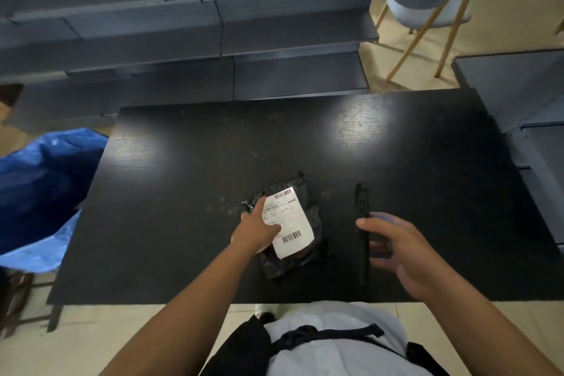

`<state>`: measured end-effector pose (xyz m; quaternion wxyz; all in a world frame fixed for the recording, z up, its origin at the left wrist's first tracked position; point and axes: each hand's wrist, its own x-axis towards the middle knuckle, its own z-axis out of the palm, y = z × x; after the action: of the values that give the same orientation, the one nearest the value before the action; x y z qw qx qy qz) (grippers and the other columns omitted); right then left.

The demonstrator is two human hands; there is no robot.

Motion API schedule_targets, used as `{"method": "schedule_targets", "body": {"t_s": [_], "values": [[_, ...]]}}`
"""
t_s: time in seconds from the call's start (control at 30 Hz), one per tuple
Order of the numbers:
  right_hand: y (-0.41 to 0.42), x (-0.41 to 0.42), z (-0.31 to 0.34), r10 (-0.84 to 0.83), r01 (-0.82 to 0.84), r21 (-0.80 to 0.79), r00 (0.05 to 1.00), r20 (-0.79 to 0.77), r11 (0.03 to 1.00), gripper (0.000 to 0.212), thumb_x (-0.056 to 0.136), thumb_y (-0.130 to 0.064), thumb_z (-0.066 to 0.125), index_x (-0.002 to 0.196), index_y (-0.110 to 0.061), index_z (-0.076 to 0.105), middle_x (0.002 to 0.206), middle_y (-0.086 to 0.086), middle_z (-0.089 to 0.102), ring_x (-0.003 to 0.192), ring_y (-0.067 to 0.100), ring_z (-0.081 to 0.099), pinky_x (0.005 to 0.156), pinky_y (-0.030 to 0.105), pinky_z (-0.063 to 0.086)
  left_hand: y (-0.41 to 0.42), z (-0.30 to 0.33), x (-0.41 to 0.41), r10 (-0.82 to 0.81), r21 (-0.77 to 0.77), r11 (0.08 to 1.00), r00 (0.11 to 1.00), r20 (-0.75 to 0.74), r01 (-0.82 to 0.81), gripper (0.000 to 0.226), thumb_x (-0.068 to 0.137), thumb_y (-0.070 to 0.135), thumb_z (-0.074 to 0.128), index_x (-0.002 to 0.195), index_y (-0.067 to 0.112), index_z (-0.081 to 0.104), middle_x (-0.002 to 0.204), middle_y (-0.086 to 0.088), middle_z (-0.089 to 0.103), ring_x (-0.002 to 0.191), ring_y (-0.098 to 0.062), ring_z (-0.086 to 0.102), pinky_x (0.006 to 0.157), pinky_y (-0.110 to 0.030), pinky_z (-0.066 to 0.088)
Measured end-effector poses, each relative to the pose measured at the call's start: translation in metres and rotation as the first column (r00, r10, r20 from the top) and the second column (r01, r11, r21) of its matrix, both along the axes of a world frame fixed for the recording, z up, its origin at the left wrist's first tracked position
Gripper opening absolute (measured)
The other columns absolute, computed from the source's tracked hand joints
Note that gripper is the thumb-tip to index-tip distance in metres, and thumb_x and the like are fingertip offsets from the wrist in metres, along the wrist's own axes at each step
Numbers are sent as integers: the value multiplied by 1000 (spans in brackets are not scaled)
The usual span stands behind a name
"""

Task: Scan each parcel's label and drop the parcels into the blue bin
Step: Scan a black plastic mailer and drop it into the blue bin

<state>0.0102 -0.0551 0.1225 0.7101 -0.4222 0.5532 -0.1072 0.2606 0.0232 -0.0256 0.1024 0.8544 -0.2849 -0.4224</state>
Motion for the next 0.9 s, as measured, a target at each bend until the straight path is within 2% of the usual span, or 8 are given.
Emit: {"method": "schedule_targets", "body": {"t_s": [0.17, 0.23, 0.3, 0.37, 0.43, 0.53, 0.63, 0.9], "values": [[-17, 6, -19, 300, -303, 17, 934, -194, 953, 28, 91, -26, 72, 110, -6, 71, 97, 21, 76, 84, 33, 75, 67, 41, 60, 32, -3, -21, -262, -71, 954, 922, 287, 293, 86, 90, 52, 64, 159, 28, 18, 166, -3, 12, 152, -28, 9, 122, -47, 24], [-24, 16, -23, 454, -466, 39, 836, -309, 884, 43, 84, -30, 80, 111, 1, 66, 87, 28, 69, 66, 32, 71, 57, 37, 55, 39, -9, -28, -354, -22, 927, 895, 270, 374, 88, 92, 57, 60, 160, 29, 12, 169, 0, 1, 155, -28, -3, 124, -48, 11], [-28, 32, -24, 592, -657, 29, 659, -463, 754, 61, 68, -43, 86, 106, -1, 62, 75, 17, 60, 52, 22, 64, 53, 34, 48, 42, -17, -33, -376, -3, 922, 896, 238, 388, 86, 93, 59, 56, 161, 29, 11, 170, 2, -4, 155, -28, -8, 124, -48, 5], [-30, 49, -25, 673, -867, 45, 351, -651, 496, 66, 54, -62, 79, 95, -13, 62, 76, 4, 64, 59, 19, 64, 59, 33, 46, 44, -24, -36, -347, -28, 931, 908, 235, 364, 84, 94, 60, 53, 160, 29, 12, 170, 3, -3, 155, -29, -8, 124, -48, 4], [-31, 64, -23, 650, -949, 140, 82, -755, 283, 56, 60, -65, 76, 88, -19, 57, 78, -2, 67, 65, 18, 65, 61, 31, 44, 45, -30, -37, -327, -48, 936, 910, 254, 349, 82, 95, 57, 53, 160, 29, 12, 170, 3, -2, 155, -30, -6, 124, -48, 4], [-28, 86, -20, 615, -945, 284, -128, -778, 163, 47, 70, -61, 76, 79, -20, 54, 76, -3, 62, 65, 17, 58, 58, 28, 41, 53, -38, -34, -326, -70, 930, 899, 293, 360, 79, 97, 57, 50, 160, 33, 9, 170, 5, -2, 155, -31, -2, 124, -49, 3], [-23, 98, -19, 604, -921, 360, -203, -771, 149, 47, 69, -61, 76, 78, -21, 54, 80, -3, 63, 69, 18, 60, 60, 28, 43, 62, -42, -32, -342, -70, 922, 886, 314, 381, 77, 98, 59, 46, 160, 36, 6, 170, 6, -4, 155, -31, 2, 124, -49, 4], [-8, 111, -20, 593, -898, 391, -206, -778, 200, 48, 64, -60, 77, 82, -21, 57, 81, -3, 67, 70, 19, 66, 62, 27, 46, 67, -45, -26, -356, -73, 918, 890, 285, 390, 76, 98, 56, 48, 159, 37, 7, 169, 7, -5, 154, -32, 6, 123, -51, 9]]}}
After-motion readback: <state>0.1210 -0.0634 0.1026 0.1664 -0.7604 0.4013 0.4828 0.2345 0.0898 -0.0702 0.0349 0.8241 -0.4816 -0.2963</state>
